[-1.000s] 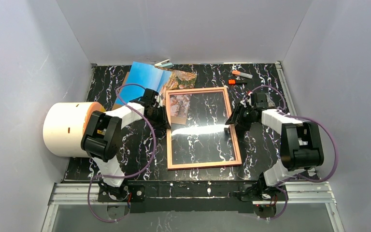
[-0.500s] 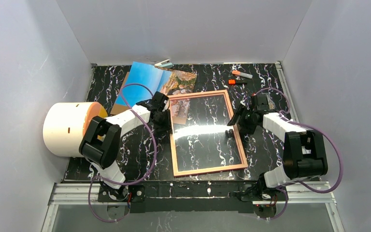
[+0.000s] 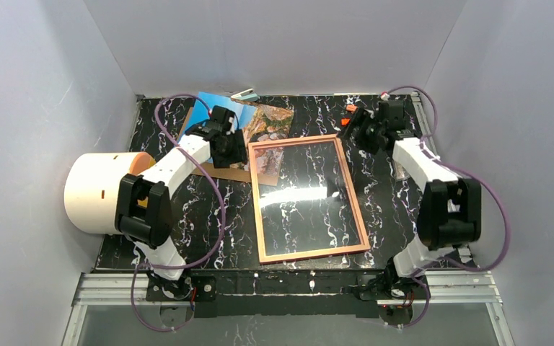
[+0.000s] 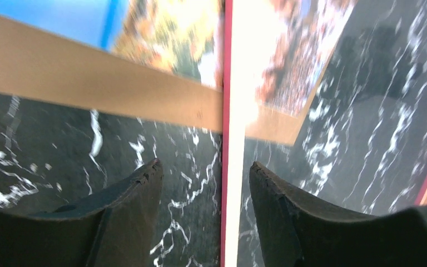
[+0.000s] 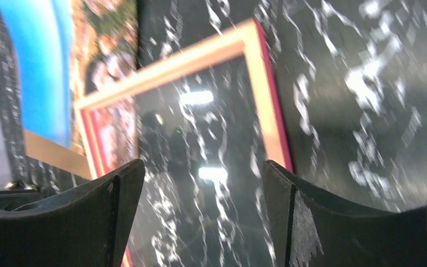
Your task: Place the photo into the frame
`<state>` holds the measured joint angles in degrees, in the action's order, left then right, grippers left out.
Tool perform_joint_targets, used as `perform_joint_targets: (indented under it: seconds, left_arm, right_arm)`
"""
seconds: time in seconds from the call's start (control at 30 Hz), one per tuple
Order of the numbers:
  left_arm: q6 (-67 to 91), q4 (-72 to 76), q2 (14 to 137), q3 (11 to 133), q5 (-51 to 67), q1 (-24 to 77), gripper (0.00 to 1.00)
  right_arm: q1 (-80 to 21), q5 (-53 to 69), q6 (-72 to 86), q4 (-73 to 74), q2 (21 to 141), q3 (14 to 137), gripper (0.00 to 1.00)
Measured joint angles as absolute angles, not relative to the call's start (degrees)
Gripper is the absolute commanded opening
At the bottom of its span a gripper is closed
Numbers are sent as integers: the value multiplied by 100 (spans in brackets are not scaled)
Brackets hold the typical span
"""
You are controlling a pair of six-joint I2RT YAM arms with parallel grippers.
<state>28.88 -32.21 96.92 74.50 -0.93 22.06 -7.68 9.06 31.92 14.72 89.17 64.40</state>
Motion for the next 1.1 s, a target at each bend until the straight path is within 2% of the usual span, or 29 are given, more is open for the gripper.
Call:
perform_joint_targets:
  seconds: [0.07,0.23,0.4,0.63,1.1]
  left_arm:
    - [2867,-3245,9769,7780,-163,2036,57]
    - [2912,-3122,10339,8602,-311,1697,35]
    - [3037,-2995,11345,9164,-325,1402,26]
    - [3065,-3030,12311,9439,-224,1068,22]
    - [3009,-3037,12608,9863,-51,1026,20]
  right_arm:
    - [-779,1203,3229,1146,9395,6873,82]
    - [-926,1798,3568,320,10975,8079,78]
    - [-1208,2220,4073,-349,12551,9312,76]
    - [-1691,2171,4591,-937,13915,10495,75]
    - [-2180,919,4954,-1221,14654,11378,75]
